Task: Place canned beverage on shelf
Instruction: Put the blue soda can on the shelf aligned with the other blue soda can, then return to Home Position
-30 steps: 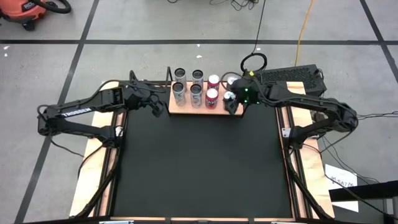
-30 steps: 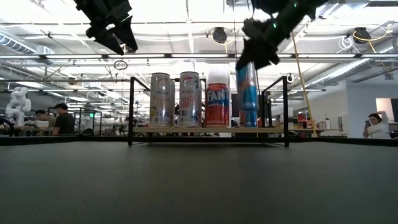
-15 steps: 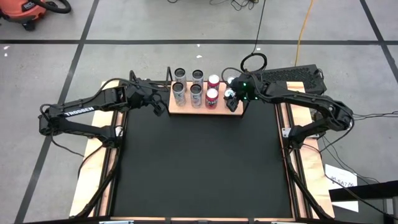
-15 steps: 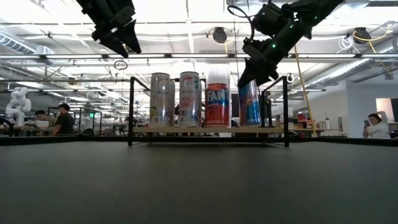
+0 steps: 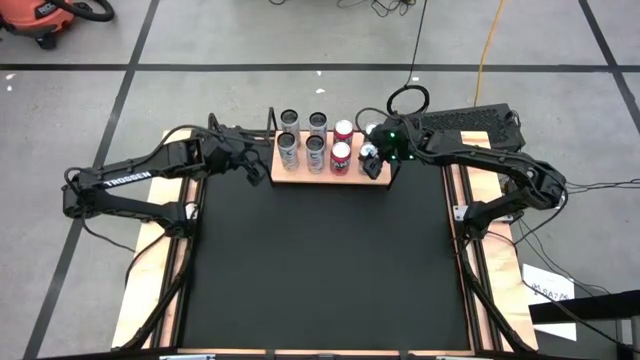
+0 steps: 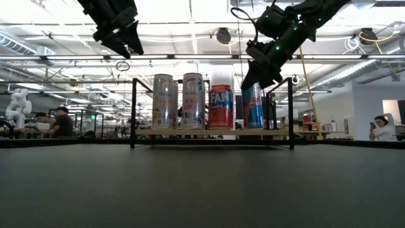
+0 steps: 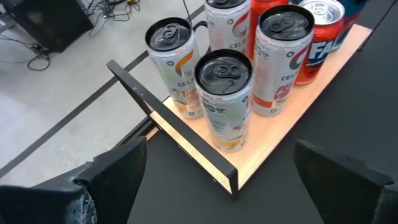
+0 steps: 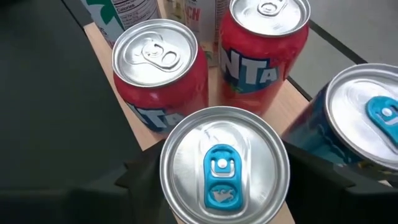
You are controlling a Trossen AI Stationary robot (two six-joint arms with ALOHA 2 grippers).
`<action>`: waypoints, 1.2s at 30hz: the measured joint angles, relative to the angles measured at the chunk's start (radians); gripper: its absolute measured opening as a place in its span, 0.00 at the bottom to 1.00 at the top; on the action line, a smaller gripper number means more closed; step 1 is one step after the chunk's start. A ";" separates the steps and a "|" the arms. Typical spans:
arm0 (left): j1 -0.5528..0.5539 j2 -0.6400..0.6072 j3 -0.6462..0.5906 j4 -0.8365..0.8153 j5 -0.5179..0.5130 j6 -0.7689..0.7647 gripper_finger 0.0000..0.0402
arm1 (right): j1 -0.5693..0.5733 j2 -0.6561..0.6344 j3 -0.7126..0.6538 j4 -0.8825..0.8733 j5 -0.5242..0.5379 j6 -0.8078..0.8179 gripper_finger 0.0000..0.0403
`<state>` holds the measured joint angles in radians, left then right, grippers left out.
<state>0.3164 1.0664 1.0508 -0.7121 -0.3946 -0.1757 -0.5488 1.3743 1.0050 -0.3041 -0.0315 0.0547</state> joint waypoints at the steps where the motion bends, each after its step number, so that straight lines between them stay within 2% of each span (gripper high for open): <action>1: 0.003 0.000 0.000 0.000 0.000 0.000 0.99 | 0.000 0.000 0.000 -0.002 -0.001 0.000 0.65; 12: 0.031 0.000 0.000 0.000 0.025 -0.002 0.99 | -0.002 -0.040 -0.002 -0.016 -0.018 0.012 0.76; 20: 0.032 -0.013 0.000 0.007 0.027 0.000 0.99 | -0.002 -0.181 0.007 -0.053 0.055 0.043 0.77; 26: 0.031 -0.047 0.001 0.162 0.150 0.007 0.99 | 0.001 -0.272 0.088 -0.063 0.039 0.122 0.77; 32: 0.028 -0.047 0.001 0.386 0.299 -0.002 0.96 | 0.091 -0.261 0.152 0.061 -0.048 0.180 0.65; 36: 0.022 -0.047 0.001 0.528 0.354 0.002 0.81 | 0.192 -0.211 0.152 0.196 -0.048 0.232 0.50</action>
<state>0.3385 1.0199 1.0517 -0.1837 -0.0407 -0.1741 -0.3565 1.1633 1.1572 -0.1082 -0.0799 0.2870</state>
